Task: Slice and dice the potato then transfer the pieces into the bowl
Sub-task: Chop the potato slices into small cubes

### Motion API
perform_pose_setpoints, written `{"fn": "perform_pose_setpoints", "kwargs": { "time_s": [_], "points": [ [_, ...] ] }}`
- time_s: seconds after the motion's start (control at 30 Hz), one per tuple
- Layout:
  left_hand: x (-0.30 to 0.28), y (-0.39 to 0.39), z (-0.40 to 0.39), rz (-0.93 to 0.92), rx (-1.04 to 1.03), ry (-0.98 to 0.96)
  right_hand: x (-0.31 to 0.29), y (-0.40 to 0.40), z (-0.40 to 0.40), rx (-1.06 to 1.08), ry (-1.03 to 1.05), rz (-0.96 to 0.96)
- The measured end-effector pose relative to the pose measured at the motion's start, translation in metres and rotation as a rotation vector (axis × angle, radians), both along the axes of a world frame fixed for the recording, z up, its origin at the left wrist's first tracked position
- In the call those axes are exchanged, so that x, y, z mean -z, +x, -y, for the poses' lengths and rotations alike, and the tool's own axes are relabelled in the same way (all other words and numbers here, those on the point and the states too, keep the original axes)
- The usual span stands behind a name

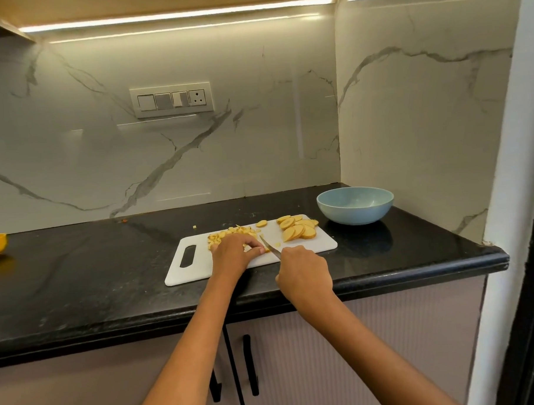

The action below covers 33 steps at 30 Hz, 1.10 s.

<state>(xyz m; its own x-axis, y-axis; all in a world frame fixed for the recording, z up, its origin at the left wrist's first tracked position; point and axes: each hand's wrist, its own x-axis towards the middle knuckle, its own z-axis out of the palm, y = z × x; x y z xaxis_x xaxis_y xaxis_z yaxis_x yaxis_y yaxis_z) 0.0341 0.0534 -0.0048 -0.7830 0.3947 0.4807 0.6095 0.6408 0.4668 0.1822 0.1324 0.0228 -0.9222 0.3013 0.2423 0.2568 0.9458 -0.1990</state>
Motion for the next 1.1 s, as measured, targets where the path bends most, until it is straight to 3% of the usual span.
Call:
{"fn": "perform_pose_setpoints", "kwargs": {
  "time_s": [0.33, 0.63, 0.9, 1.1],
  "points": [
    [-0.005, 0.004, 0.001, -0.048, -0.004, -0.054, -0.005, -0.012, -0.005, -0.005, -0.004, 0.005],
    [-0.004, 0.004, 0.002, -0.062, 0.001, -0.053, 0.007, -0.001, -0.001, -0.030, 0.162, -0.005],
    [0.002, -0.004, 0.002, 0.041, 0.065, 0.095, 0.002, -0.010, -0.017, -0.001, -0.116, -0.025],
    [0.003, -0.004, 0.003, 0.027, 0.036, 0.119, 0.003, -0.013, -0.014, -0.027, -0.154, -0.006]
  ]
}}
